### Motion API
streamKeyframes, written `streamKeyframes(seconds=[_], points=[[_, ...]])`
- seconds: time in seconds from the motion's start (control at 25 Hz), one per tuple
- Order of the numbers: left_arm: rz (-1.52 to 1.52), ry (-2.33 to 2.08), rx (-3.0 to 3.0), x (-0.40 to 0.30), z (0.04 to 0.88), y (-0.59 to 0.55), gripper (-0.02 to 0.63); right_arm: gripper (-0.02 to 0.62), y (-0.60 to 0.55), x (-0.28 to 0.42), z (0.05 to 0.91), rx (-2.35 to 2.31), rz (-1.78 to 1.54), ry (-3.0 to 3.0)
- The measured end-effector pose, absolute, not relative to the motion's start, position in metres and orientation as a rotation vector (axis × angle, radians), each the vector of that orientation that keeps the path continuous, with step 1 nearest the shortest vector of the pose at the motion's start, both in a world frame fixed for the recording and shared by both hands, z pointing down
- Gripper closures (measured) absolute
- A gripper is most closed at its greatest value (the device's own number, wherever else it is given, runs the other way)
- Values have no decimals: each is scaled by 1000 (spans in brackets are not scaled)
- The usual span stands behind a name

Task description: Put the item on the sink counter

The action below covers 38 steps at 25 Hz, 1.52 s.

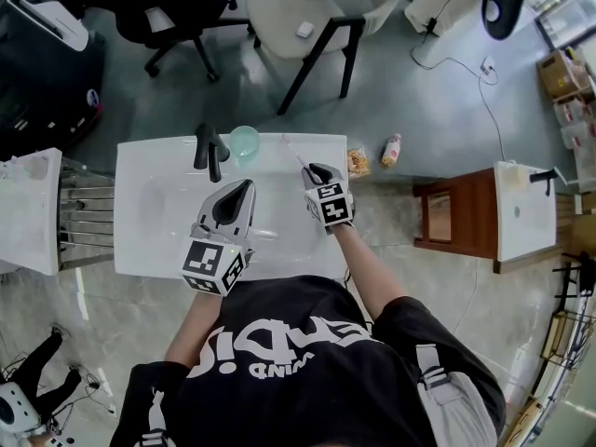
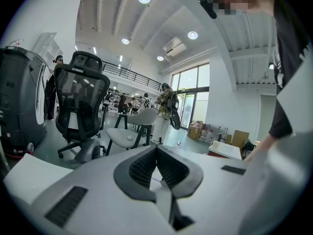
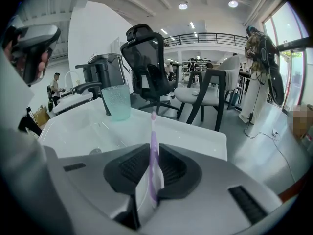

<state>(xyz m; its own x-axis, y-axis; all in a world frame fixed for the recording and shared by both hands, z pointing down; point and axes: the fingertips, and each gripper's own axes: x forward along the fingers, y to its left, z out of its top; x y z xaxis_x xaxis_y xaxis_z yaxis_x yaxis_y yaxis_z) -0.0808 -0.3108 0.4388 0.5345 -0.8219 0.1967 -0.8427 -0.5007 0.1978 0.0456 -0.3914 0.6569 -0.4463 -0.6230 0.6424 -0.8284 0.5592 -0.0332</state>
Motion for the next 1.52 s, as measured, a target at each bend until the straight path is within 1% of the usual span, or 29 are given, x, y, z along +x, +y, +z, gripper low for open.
streamKeyframes(seconds=[1.52], points=[[109, -1388, 2493, -84, 443, -310, 586, 517, -390, 44, 659, 1137, 483, -2206]])
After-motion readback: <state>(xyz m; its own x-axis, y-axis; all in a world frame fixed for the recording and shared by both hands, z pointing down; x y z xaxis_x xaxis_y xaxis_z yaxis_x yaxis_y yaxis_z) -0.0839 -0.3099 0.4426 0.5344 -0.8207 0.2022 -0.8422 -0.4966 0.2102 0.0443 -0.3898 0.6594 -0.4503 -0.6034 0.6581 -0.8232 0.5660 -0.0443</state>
